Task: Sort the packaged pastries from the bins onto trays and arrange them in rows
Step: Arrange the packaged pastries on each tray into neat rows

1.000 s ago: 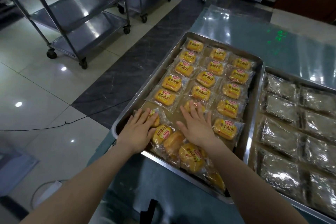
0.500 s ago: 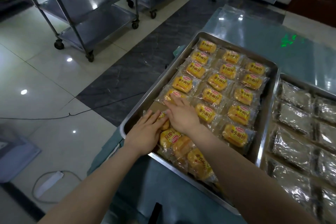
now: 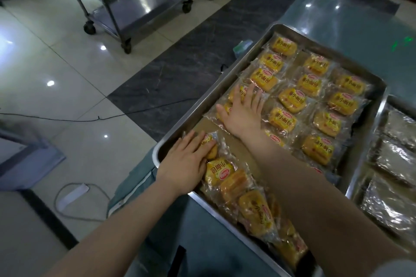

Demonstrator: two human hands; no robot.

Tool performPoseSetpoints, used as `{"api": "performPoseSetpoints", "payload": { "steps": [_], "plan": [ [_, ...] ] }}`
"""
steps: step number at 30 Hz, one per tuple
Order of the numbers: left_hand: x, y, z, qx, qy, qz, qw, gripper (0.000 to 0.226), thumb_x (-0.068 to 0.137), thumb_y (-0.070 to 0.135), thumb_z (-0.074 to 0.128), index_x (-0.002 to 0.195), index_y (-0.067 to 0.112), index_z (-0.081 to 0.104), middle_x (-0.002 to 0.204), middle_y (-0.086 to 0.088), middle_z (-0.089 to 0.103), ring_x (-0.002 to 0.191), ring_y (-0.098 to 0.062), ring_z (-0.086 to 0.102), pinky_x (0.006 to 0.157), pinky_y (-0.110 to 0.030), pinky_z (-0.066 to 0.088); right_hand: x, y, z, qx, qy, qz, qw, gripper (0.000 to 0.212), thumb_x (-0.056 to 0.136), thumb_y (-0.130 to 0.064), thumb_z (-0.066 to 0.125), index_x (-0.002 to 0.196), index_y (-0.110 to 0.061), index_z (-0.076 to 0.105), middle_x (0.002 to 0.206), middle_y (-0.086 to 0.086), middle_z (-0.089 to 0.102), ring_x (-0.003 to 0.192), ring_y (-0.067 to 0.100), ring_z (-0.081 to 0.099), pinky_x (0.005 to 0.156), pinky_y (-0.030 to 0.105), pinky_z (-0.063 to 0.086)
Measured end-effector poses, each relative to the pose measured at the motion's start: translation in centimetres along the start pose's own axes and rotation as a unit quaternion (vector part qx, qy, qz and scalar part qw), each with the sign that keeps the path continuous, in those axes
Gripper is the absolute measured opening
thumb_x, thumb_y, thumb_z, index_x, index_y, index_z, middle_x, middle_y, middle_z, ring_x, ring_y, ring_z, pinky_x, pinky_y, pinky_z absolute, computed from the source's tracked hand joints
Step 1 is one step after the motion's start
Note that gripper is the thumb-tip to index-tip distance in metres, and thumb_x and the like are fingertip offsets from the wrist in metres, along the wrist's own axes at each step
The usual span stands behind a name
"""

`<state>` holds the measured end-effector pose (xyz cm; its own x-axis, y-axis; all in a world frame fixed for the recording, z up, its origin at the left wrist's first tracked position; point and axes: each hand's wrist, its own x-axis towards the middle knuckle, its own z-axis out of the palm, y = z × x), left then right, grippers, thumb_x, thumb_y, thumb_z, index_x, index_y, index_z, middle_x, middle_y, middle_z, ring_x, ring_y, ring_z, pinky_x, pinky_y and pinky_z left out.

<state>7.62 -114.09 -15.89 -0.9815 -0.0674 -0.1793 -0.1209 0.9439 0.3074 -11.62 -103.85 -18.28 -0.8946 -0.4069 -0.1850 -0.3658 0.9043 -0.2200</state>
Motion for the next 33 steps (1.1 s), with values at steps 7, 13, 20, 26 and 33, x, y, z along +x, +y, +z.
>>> {"api": "performPoseSetpoints", "payload": {
  "steps": [7, 13, 20, 26, 33],
  "plan": [
    [0.1, -0.3, 0.0, -0.004, -0.007, -0.002, 1.000, 0.054, 0.096, 0.046, 0.024, 0.147, 0.043, 0.005, 0.158, 0.006, 0.008, 0.145, -0.018, -0.002, 0.114, -0.037, -0.002, 1.3, 0.0, 0.3, 0.005, 0.013, 0.012, 1.000, 0.085, 0.087, -0.072, 0.019, 0.151, -0.022, -0.007, 0.156, 0.017, -0.020, 0.141, 0.040, -0.019, 0.114, 0.051, -0.012],
    [0.0, -0.3, -0.1, -0.003, 0.000, 0.000, 1.000, 0.054, 0.095, 0.046, 0.023, 0.146, 0.044, 0.006, 0.157, 0.007, 0.012, 0.144, -0.017, 0.001, 0.113, -0.035, -0.002, 1.1, 0.0, -0.2, 0.026, 0.024, 0.014, 0.999, 0.085, 0.086, -0.074, 0.018, 0.152, -0.023, 0.002, 0.158, 0.017, -0.013, 0.143, 0.037, -0.017, 0.110, 0.054, -0.013],
    [0.0, -0.3, 0.2, 0.006, 0.008, 0.001, 1.000, 0.052, 0.097, 0.043, 0.030, 0.147, 0.040, 0.015, 0.157, 0.006, 0.016, 0.145, -0.019, 0.006, 0.118, -0.039, 0.008, 5.3, 3.5, -3.1, 0.026, 0.036, 0.048, 0.998, 0.084, 0.088, -0.070, 0.021, 0.153, -0.020, 0.003, 0.158, 0.016, -0.011, 0.143, 0.039, -0.015, 0.112, 0.058, -0.007],
    [0.1, -0.4, 0.2, 0.008, 0.004, 0.000, 1.000, 0.052, 0.097, 0.043, 0.030, 0.147, 0.041, 0.013, 0.157, 0.007, 0.014, 0.145, -0.018, 0.003, 0.118, -0.039, 0.007, 4.6, 2.4, -1.8, 0.001, 0.018, 0.009, 1.000, 0.086, 0.085, -0.074, 0.022, 0.152, -0.022, 0.007, 0.159, 0.013, -0.010, 0.143, 0.037, -0.016, 0.112, 0.058, -0.007],
    [0.0, -0.3, 0.1, 0.006, 0.003, -0.002, 1.000, 0.053, 0.097, 0.043, 0.029, 0.147, 0.041, 0.013, 0.157, 0.007, 0.015, 0.145, -0.018, 0.003, 0.118, -0.041, 0.008, 3.8, 2.1, -2.5, 0.009, 0.015, 0.008, 1.000, 0.089, 0.084, -0.076, 0.021, 0.153, -0.023, 0.002, 0.157, 0.016, -0.017, 0.141, 0.040, -0.022, 0.113, 0.059, -0.009]
  ]
}}
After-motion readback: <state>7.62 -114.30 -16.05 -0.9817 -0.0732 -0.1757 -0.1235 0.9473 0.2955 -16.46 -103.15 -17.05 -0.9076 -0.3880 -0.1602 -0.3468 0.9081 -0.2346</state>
